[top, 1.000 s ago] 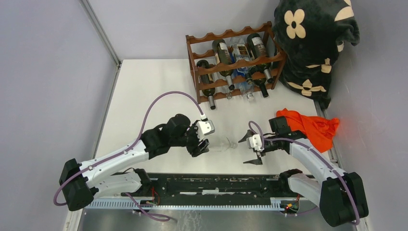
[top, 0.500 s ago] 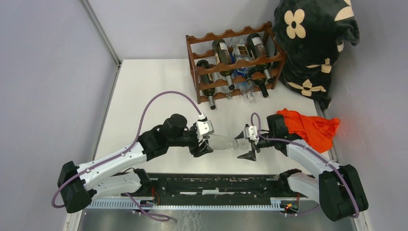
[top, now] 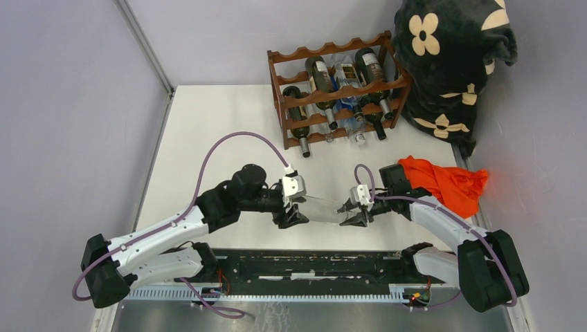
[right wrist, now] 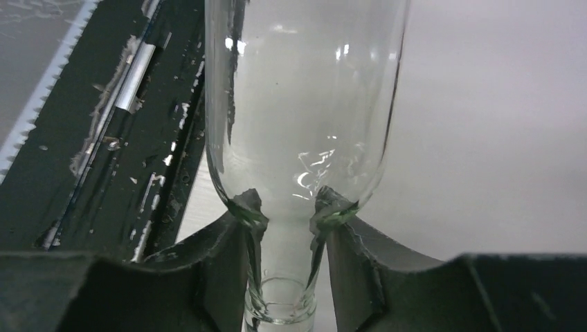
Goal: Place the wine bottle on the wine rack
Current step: Pick up the wine bottle from the center of the board.
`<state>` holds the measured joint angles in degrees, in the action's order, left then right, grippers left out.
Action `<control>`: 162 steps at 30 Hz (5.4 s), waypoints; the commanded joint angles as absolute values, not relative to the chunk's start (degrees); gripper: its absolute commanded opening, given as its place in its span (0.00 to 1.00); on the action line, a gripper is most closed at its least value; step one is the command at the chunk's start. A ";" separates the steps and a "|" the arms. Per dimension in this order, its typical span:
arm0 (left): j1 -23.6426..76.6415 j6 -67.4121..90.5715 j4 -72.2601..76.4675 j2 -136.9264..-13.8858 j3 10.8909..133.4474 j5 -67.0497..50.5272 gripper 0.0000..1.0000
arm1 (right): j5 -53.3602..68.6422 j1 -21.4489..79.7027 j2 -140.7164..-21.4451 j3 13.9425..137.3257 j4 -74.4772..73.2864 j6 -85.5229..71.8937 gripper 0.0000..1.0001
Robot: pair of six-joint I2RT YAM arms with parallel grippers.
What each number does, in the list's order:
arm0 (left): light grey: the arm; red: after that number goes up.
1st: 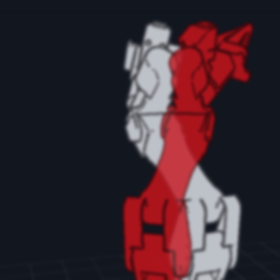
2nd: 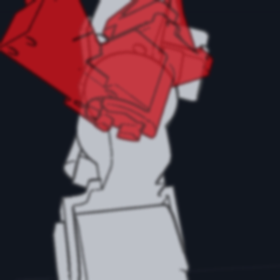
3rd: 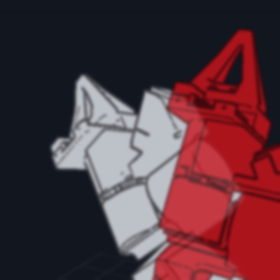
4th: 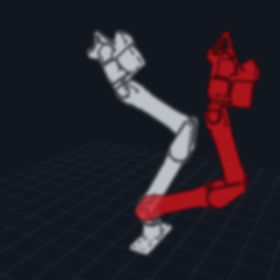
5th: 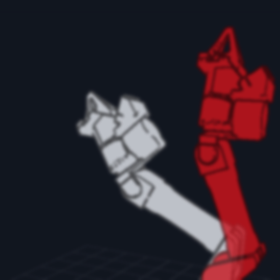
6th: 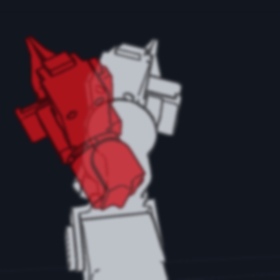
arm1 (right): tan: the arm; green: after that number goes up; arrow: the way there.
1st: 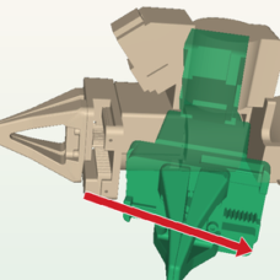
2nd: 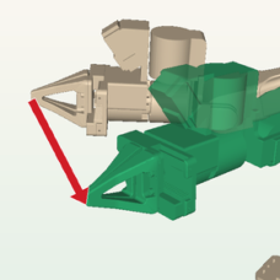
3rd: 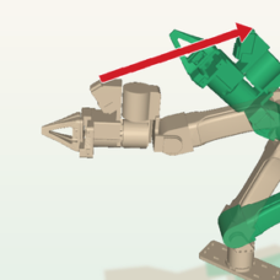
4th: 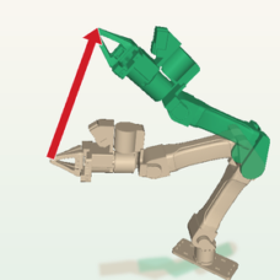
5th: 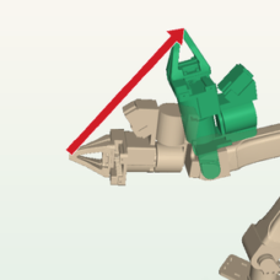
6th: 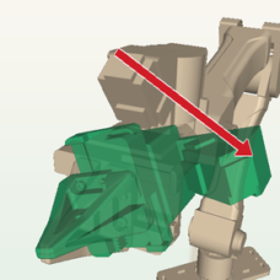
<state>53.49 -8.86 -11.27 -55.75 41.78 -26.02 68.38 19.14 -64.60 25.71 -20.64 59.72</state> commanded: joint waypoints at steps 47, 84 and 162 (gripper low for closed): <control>53.70 -7.25 -6.40 -57.38 42.19 -10.08 1.00 | 59.43 15.53 -64.91 32.62 -25.27 53.60 0.00; 63.37 -16.67 26.11 -70.44 29.12 -2.08 1.00 | 58.86 16.94 -64.73 30.85 -25.56 58.91 0.00; 56.07 -21.03 9.64 -78.83 40.45 -19.69 0.04 | 53.92 23.59 -68.43 31.90 -26.21 58.90 0.00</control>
<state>56.23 -20.18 6.24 -80.82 36.62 -18.70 50.81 22.72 -68.95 29.65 -22.37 55.99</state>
